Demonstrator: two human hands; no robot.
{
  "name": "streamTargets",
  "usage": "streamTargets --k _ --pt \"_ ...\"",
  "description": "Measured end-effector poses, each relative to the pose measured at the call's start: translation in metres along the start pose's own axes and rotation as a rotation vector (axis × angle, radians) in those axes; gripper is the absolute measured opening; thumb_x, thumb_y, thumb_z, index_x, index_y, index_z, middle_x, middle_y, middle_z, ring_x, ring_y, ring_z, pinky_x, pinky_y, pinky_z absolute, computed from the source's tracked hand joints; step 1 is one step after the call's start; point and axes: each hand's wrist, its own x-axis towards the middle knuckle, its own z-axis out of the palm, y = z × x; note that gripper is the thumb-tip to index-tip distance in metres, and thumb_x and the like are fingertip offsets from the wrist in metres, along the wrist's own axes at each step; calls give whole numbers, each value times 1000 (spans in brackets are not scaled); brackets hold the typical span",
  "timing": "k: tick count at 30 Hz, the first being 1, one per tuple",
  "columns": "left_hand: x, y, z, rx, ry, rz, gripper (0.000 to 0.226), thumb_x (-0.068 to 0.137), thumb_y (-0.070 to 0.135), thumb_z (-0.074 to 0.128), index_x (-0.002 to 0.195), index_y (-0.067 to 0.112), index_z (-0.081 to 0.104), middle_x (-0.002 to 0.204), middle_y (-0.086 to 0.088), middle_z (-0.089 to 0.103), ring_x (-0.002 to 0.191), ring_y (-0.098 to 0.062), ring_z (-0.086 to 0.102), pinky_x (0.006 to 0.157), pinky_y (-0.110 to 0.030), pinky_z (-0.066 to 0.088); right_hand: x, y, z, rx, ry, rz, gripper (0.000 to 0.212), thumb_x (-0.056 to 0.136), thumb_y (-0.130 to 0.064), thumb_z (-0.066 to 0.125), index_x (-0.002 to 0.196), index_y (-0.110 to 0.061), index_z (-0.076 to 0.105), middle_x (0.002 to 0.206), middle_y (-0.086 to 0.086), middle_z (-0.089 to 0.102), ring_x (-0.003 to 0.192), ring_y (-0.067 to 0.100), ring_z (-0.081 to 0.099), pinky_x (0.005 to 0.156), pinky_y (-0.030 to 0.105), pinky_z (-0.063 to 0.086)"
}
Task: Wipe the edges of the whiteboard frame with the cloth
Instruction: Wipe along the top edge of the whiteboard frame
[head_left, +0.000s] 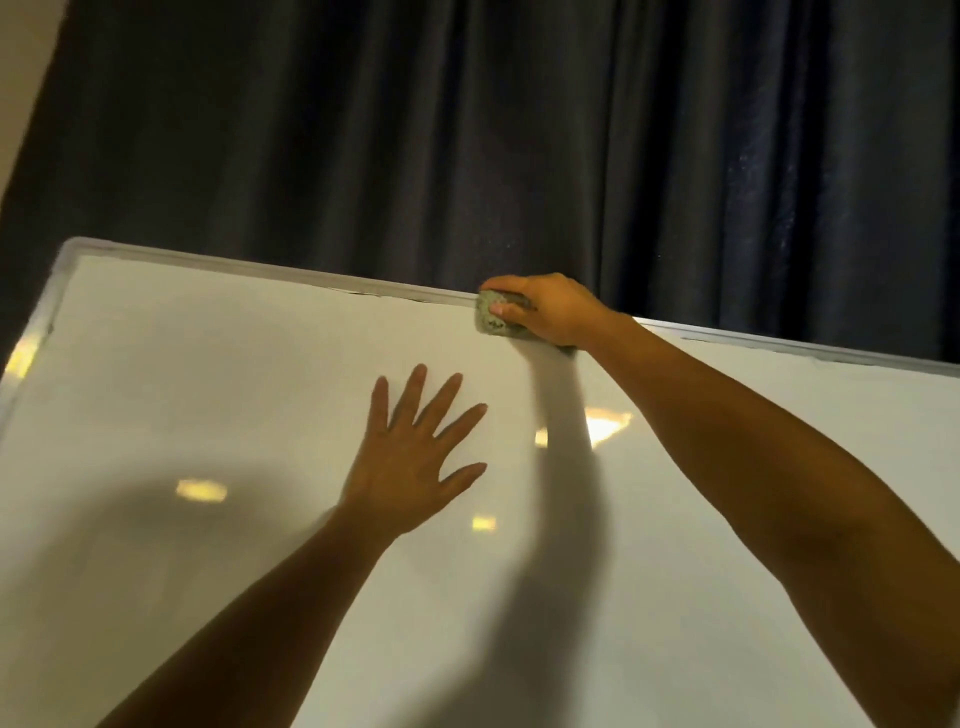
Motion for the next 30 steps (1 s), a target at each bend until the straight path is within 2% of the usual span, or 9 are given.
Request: streamTargets --k 4,9,11,14,16,19,24,26,30 --pt "16 47 5 -13 1 94 74 101 75 28 165 38 22 177 -1 7 163 -35 3 125 -70 11 -35 55 -17 12 1 13 47 98 -53 47 143 -41 43 135 6 59 115 30 59 99 45 51" --pt "11 56 10 -11 -8 34 73 102 72 30 165 37 22 177 0 7 163 -32 4 125 -70 11 -89 147 -39 -24 30 95 45 98 -51 48 142 -41 45 132 11 61 113 34 59 99 46 49" --pt "9 59 10 20 -12 18 73 102 71 30 165 34 26 177 -2 8 163 -32 5 126 -69 9 -95 161 -39 -25 33 113 45 98 -52 47 142 -42 45 132 12 60 113 35 59 98 46 50" --pt "14 79 7 26 21 -26 72 102 69 34 162 28 36 176 -5 14 163 -32 8 127 -67 9 -89 155 -38 -42 50 67 46 97 -58 44 140 -42 45 128 11 62 108 33 60 89 41 49" --pt "28 107 3 -20 34 20 71 102 69 38 160 29 40 175 -5 16 163 -31 9 126 -67 9 -81 142 -38 -51 73 30 47 94 -63 43 137 -43 47 126 7 64 107 30 61 86 40 48" --pt "59 157 0 -54 -16 130 70 102 71 36 161 34 36 175 -5 18 162 -33 11 127 -65 9 -65 113 -32 -61 72 -41 50 94 -65 41 137 -41 48 127 3 64 109 28 61 85 40 49" --pt "105 199 8 -51 -43 175 77 99 77 31 161 31 32 171 -10 28 158 -40 22 125 -65 7 -48 89 -26 -54 72 -83 48 95 -61 43 138 -40 47 128 3 63 105 25 60 77 33 41" --pt "111 203 15 -58 -48 175 80 99 78 24 163 29 28 173 -10 23 160 -39 17 126 -63 3 -51 98 -30 -39 57 -67 46 96 -58 46 138 -40 48 127 4 63 99 22 58 78 34 45" --pt "121 225 29 -102 -47 205 81 100 78 20 165 30 24 175 -7 15 162 -36 8 129 -61 -2 -64 128 -41 -15 8 -42 44 96 -54 50 137 -39 50 129 3 63 108 25 60 94 42 52"
